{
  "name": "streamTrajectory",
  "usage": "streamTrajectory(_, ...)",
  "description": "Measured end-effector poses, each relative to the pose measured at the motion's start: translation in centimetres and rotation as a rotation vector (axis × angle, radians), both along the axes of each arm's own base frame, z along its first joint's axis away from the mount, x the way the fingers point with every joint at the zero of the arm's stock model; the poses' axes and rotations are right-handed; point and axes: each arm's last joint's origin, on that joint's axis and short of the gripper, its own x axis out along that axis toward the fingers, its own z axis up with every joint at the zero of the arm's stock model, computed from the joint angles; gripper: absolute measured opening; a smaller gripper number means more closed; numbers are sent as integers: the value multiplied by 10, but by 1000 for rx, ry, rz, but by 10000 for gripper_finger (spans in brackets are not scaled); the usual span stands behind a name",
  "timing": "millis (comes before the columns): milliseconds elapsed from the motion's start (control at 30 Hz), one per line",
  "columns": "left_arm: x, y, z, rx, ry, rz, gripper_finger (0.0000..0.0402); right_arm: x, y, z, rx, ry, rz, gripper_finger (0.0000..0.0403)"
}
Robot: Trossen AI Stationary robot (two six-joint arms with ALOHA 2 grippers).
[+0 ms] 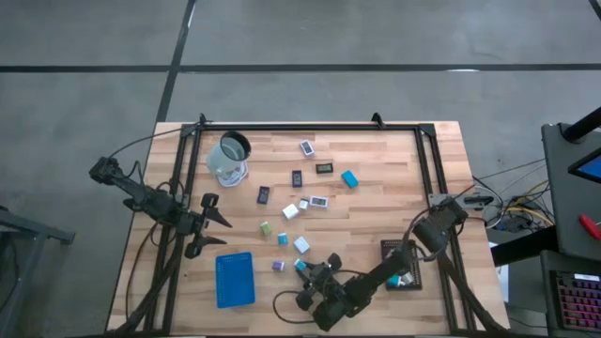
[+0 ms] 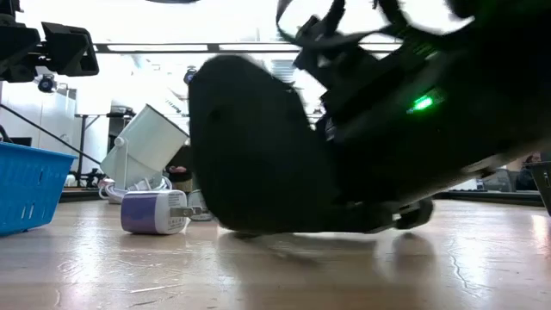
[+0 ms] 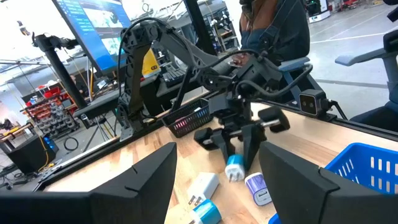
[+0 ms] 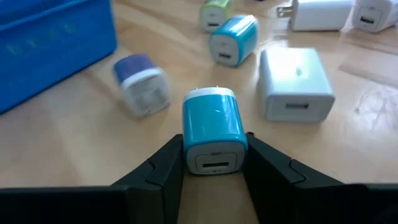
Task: Pick & Place Office items
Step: Put the bottom light blue charger adapter into the black bin
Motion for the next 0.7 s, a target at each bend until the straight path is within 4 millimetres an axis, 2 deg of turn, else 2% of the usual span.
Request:
streamTrajectory(267, 0, 0, 0, 0, 0, 0, 234, -12, 8, 37, -7, 7, 31, 137)
streamTrajectory(433, 0, 0, 0, 0, 0, 0, 234, -24, 9, 74, 16, 30, 63, 137)
streamTrajectory(700, 0, 0, 0, 0, 0, 0, 234, -57, -5, 135, 139, 107, 50, 137)
